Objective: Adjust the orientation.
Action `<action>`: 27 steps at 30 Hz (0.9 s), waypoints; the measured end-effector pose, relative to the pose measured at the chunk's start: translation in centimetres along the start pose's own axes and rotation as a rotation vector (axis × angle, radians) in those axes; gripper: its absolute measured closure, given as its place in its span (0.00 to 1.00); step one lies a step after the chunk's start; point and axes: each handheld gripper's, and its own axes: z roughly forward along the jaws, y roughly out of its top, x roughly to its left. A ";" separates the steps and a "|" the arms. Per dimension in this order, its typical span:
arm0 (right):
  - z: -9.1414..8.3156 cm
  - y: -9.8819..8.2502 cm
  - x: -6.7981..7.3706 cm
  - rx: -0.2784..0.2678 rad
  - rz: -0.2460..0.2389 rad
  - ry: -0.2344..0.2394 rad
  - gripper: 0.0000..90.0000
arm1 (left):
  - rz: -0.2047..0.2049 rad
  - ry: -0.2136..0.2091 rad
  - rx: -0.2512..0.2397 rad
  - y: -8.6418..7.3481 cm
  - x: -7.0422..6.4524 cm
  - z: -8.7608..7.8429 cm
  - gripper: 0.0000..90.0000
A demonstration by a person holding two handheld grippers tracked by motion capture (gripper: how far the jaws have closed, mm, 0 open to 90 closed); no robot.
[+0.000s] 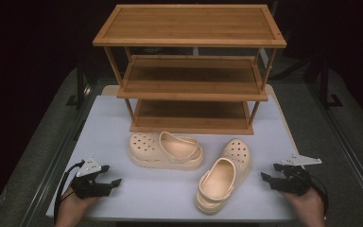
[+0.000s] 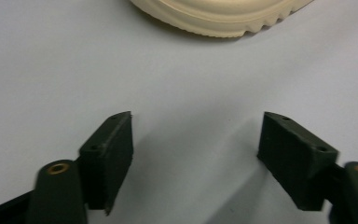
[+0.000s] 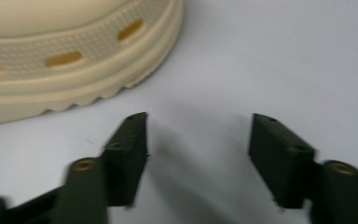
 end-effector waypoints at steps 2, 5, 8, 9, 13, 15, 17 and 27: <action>-0.7 0.4 0.2 -0.027 -0.011 0.005 0.58 | -0.007 -0.015 -0.004 0.3 -0.2 -0.1 0.56; -1.8 1.2 0.3 -0.085 -0.016 0.061 0.79 | -0.014 -0.040 0.003 1.0 -0.4 -0.2 0.83; -2.6 3.2 0.5 -0.121 -0.039 0.125 1.00 | -0.004 -0.053 0.012 1.7 -0.7 -0.2 1.00; -2.6 3.2 0.5 -0.121 -0.039 0.125 1.00 | -0.004 -0.050 0.014 2.0 -0.8 -0.3 1.00; -2.4 5.7 1.1 -0.111 -0.092 0.163 1.00 | -0.003 -0.037 0.011 3.3 -1.0 -0.2 1.00; -1.9 7.0 1.4 -0.096 -0.117 0.181 1.00 | -0.003 -0.035 0.007 3.8 -1.0 0.0 1.00; -1.3 8.2 1.8 -0.084 -0.134 0.201 1.00 | 0.005 -0.036 0.009 4.3 -1.0 0.3 1.00; 1.6 13.5 3.8 -0.070 -0.204 0.280 1.00 | 0.025 -0.044 0.005 5.9 -1.3 1.7 1.00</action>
